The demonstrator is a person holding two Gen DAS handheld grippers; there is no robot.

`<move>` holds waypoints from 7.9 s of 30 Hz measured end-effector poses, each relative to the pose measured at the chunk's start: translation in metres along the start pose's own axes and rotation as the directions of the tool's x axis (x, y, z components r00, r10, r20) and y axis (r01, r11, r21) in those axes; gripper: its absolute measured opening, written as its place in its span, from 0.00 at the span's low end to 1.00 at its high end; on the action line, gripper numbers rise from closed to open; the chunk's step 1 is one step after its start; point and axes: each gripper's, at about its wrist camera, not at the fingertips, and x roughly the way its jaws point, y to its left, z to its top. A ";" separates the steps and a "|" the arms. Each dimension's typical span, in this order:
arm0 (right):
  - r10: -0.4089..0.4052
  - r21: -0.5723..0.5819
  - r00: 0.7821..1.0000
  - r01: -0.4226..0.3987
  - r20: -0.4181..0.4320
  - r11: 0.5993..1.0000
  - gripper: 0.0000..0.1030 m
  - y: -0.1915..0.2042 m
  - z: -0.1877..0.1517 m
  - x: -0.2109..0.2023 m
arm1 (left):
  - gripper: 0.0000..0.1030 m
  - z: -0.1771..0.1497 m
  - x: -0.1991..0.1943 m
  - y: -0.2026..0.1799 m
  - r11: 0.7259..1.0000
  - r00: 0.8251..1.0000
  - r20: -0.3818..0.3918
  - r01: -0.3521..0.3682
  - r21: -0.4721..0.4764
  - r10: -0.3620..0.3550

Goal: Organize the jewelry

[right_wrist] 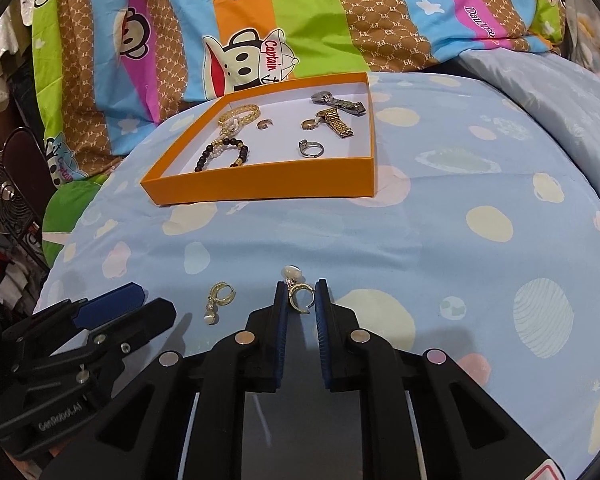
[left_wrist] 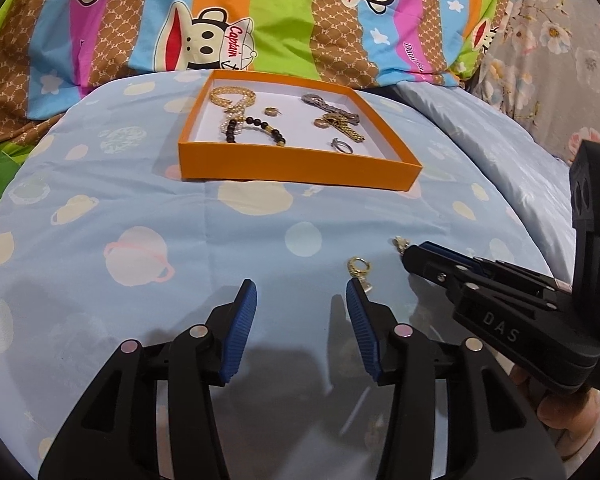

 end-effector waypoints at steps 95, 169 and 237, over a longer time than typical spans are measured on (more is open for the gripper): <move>0.068 -0.073 0.988 -0.058 0.141 0.996 0.12 0.019 0.098 0.013 | 0.14 0.127 0.013 0.021 0.999 0.988 0.145 -0.052 0.014 0.049; 0.054 -0.027 0.996 -0.053 0.070 0.998 0.13 0.004 0.098 0.064 | 0.14 0.134 0.081 0.023 0.993 0.988 0.109 -0.116 0.017 0.113; -0.234 -0.026 0.946 0.246 0.223 0.969 0.74 0.021 0.039 -0.006 | 0.48 0.056 0.031 0.009 0.934 0.926 0.136 -0.357 0.011 0.352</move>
